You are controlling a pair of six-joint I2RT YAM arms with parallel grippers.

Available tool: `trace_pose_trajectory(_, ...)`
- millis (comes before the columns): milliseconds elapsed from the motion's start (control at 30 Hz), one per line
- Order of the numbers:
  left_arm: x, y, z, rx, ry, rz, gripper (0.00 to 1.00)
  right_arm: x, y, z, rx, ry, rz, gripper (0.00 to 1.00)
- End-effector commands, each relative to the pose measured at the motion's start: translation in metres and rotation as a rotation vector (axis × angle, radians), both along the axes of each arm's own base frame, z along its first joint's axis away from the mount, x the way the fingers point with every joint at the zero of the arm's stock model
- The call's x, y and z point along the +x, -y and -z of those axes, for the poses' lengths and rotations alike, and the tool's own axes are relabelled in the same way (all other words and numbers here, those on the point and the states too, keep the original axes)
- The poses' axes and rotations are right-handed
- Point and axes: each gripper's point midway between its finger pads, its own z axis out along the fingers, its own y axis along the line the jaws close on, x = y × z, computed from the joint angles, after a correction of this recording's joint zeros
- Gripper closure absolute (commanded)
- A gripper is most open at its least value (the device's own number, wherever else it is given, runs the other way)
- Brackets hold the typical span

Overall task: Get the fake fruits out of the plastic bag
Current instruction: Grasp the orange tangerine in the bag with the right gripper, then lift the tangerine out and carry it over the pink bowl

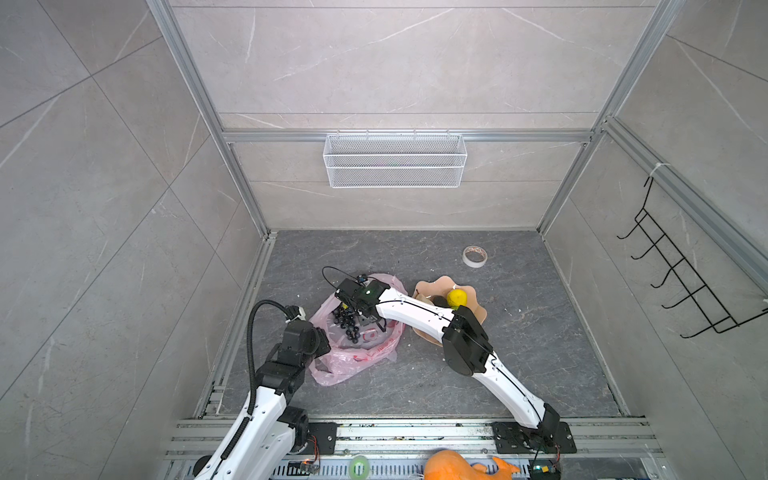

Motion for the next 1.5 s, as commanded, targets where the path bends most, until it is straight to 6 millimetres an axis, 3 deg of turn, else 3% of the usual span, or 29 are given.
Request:
trace_pose_trajectory(0, 0.004, 0.003, -0.006, 0.001, 0.031, 0.024, 0.62, 0.004, 0.004, 0.002, -0.039, 0.013, -0.004, 0.4)
trace_pose_trajectory(167, 0.004, 0.003, -0.005, 0.0, 0.029, 0.021, 0.62, 0.003, 0.005, -0.004, -0.035, 0.016, -0.003, 0.45)
trace_pose_trajectory(400, 0.004, 0.003, -0.005, 0.001, 0.029, 0.023, 0.62, -0.004, 0.003, -0.031, 0.009, 0.03, -0.027, 0.47)
trace_pose_trajectory(633, 0.004, 0.003, -0.005, 0.001, 0.028, 0.023, 0.62, -0.028, -0.007, -0.071, 0.077, 0.048, -0.095, 0.48)
trace_pose_trajectory(833, 0.004, 0.003, -0.006, 0.0, 0.031, 0.02, 0.62, -0.057, -0.002, -0.1, 0.147, 0.041, -0.145, 0.48)
trace_pose_trajectory(1000, 0.004, 0.003, -0.006, 0.001, 0.03, 0.021, 0.62, -0.077, 0.021, -0.129, 0.221, 0.05, -0.15, 0.48)
trace_pose_trajectory(1167, 0.004, 0.003, -0.006, 0.001, 0.03, 0.021, 0.62, -0.085, 0.061, -0.148, 0.194, 0.093, -0.11, 0.48)
trace_pose_trajectory(1467, 0.004, 0.002, -0.005, 0.004, 0.029, 0.019, 0.62, -0.087, 0.123, -0.14, 0.14, 0.088, -0.022, 0.48)
